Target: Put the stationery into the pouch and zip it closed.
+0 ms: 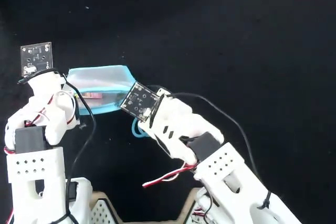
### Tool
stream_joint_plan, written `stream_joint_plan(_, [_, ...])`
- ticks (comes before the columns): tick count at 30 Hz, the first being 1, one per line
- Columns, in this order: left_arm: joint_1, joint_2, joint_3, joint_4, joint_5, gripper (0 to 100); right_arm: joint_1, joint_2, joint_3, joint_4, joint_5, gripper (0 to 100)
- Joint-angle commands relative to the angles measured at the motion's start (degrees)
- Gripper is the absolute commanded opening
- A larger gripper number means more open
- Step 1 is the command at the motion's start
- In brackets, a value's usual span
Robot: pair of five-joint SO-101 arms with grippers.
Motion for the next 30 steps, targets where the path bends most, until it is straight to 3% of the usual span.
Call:
stream_joint_plan(1, [0.13,0.35,-0.31,0.35,0.00,3,-0.44,-0.75,-2.77,-1.58,-0.62,12.6])
stream_joint_plan(4, [0.13,0.35,-0.31,0.35,0.00,3,-0.44,-0.75,-2.33,-1.67,-0.53,10.6])
stream_joint_plan(8, [0.13,0.26,-0.31,0.44,0.00,3,-0.44,-0.75,-1.89,-1.93,-0.09,0.8])
stream_joint_plan(20, [0.13,-0.09,-0.48,0.18,0.00,3,1.32,-1.19,-4.88,-1.23,2.64,1.1])
stream_joint_plan(30, [0.13,-0.09,-2.59,0.53,0.00,3,2.64,-1.19,-16.04,10.29,2.64,1.1])
